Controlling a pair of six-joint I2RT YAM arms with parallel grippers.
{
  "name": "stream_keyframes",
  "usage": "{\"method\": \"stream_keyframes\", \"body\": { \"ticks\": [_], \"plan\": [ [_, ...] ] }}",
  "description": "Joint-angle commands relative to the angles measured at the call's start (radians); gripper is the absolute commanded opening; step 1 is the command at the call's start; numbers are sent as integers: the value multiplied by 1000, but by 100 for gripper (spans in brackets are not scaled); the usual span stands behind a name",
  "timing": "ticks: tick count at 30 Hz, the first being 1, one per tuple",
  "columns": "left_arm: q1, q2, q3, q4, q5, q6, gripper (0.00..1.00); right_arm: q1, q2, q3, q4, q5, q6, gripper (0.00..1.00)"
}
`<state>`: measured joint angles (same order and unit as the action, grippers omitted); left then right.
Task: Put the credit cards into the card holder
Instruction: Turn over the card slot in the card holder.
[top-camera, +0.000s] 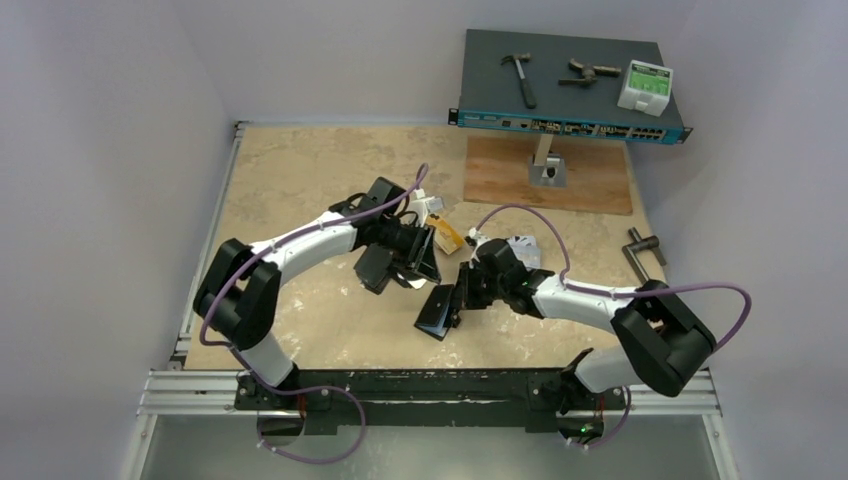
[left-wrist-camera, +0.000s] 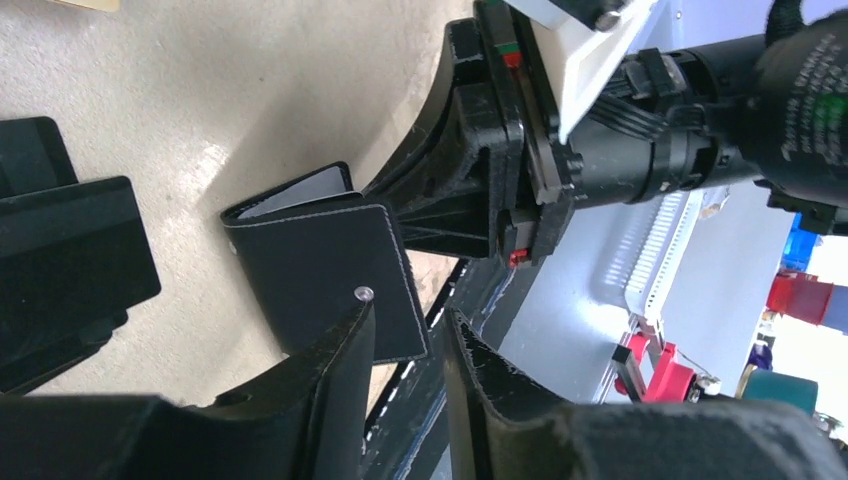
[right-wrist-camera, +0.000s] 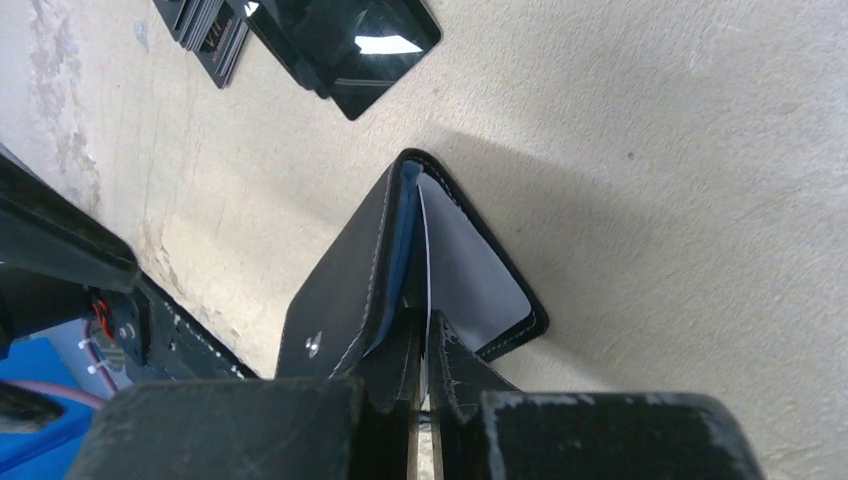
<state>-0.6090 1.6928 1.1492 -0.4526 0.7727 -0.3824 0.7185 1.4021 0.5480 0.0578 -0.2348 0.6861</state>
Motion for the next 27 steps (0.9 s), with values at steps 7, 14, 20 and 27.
{"method": "stream_keyframes", "body": {
  "ticks": [7, 14, 20, 27],
  "plan": [
    [-48, -133, -65, 13, -103, 167, 58, 17, -54, 7, -80, 1, 24, 0],
    [-100, -143, -85, -18, -139, 235, 69, 49, -57, 58, -64, -24, 27, 0],
    [-123, -152, -110, -23, -191, 258, 70, 76, -43, 99, -28, -35, 40, 0],
    [-123, -158, -129, -17, -197, 204, 72, 105, -35, 116, -20, -32, 50, 0]
  ]
}}
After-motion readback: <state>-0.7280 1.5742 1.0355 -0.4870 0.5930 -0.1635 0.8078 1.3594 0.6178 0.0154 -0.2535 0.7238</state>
